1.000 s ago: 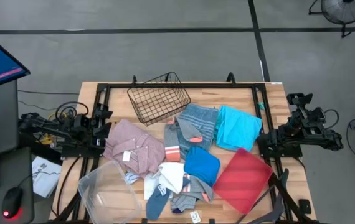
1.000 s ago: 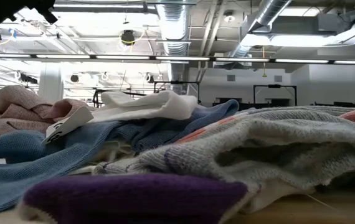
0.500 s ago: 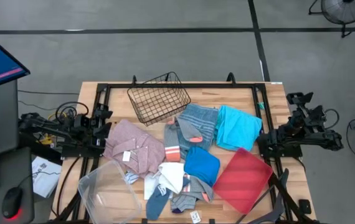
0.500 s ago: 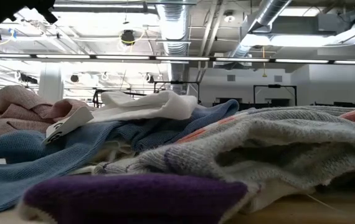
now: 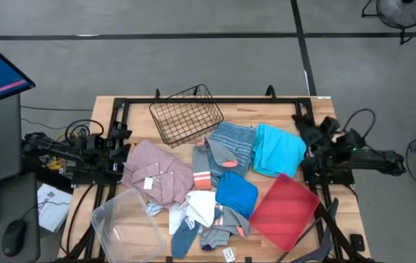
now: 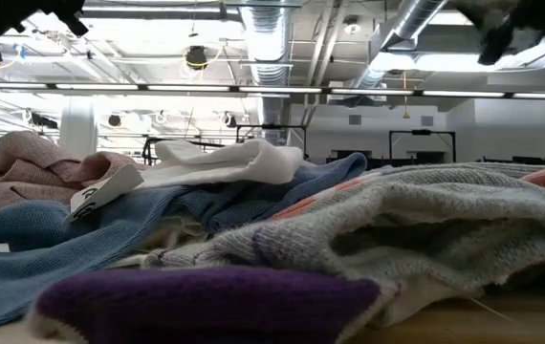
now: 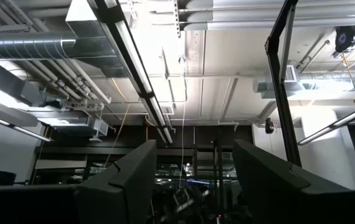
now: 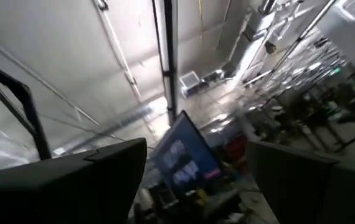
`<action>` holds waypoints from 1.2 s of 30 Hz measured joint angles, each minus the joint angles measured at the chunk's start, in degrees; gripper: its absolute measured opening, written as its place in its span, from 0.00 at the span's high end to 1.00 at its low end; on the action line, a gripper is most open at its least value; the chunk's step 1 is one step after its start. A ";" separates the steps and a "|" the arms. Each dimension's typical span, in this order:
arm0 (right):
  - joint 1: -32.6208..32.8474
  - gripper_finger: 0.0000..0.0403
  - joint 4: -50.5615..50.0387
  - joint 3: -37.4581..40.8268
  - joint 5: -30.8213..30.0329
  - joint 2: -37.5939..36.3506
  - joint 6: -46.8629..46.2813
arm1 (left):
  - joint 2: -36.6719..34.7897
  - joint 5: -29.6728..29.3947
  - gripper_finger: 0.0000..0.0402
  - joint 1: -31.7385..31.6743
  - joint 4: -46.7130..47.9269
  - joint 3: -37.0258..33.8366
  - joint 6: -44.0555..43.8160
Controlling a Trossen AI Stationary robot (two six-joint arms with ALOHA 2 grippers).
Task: Pick & Place Cloths
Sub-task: Put the blue polo shirt into the black mesh basket
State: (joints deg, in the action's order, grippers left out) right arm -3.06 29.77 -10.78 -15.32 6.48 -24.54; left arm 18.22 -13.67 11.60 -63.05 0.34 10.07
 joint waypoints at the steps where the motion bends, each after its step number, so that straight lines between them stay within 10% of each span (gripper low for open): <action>1: -0.05 0.33 -4.11 -3.33 -0.89 1.46 2.04 | 0.00 0.00 0.51 0.00 -0.01 0.01 -0.01; 16: -0.12 0.33 -73.50 -54.19 -25.36 37.66 -4.28 | 0.00 0.00 0.51 -0.01 -0.02 0.00 0.00; 36: -1.58 0.33 -98.08 -54.01 -17.48 55.98 -40.46 | 0.00 0.00 0.51 0.00 0.00 0.01 0.00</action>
State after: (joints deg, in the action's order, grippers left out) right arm -4.64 -68.31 -64.80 -32.80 62.46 -65.00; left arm 18.22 -13.67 11.60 -63.05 0.35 10.07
